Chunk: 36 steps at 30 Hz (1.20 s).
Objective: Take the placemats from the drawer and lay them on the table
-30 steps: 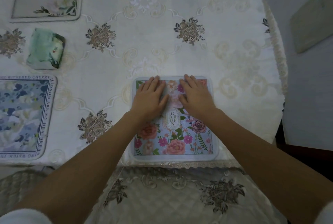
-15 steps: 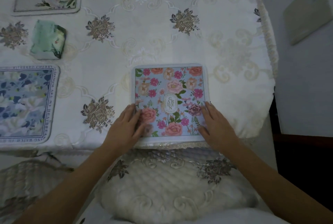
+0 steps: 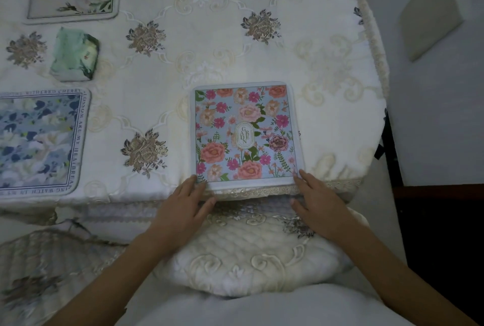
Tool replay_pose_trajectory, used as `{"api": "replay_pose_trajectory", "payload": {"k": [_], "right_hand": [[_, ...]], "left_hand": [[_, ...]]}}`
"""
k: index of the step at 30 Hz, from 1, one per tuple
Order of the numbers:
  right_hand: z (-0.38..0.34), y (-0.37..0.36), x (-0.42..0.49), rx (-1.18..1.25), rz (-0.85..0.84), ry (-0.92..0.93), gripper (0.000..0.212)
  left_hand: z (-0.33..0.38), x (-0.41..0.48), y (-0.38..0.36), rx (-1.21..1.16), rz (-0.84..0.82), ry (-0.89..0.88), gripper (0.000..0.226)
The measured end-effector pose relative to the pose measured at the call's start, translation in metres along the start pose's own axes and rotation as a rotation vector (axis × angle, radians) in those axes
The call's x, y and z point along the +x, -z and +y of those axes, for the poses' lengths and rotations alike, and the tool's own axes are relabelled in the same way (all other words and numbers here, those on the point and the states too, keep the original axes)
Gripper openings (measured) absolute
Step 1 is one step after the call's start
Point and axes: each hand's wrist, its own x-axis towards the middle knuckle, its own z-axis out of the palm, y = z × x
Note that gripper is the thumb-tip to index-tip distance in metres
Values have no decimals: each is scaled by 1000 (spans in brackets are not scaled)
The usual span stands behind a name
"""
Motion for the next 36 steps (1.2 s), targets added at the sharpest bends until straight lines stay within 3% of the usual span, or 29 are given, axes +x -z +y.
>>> {"api": "replay_pose_trajectory", "payload": {"k": [6, 11, 18, 22, 28, 36], "right_hand": [[-7, -1, -3, -29, 28, -32, 63], [-9, 14, -7, -23, 134, 26, 57], [4, 49, -27, 44, 330, 269, 43], [-3, 61, -34, -43, 336, 394, 45], [-64, 69, -40, -134, 329, 602, 48], [-191, 21, -68, -265, 263, 901, 49]], "left_hand": [[2, -8, -3, 134, 29, -54, 63], [33, -27, 8, 240, 178, 11, 74], [90, -68, 2, 202, 416, 121, 59], [116, -90, -1, 209, 488, 169, 58], [117, -144, 5, 204, 566, 331, 64], [57, -263, -16, 147, 718, 628, 67]]}}
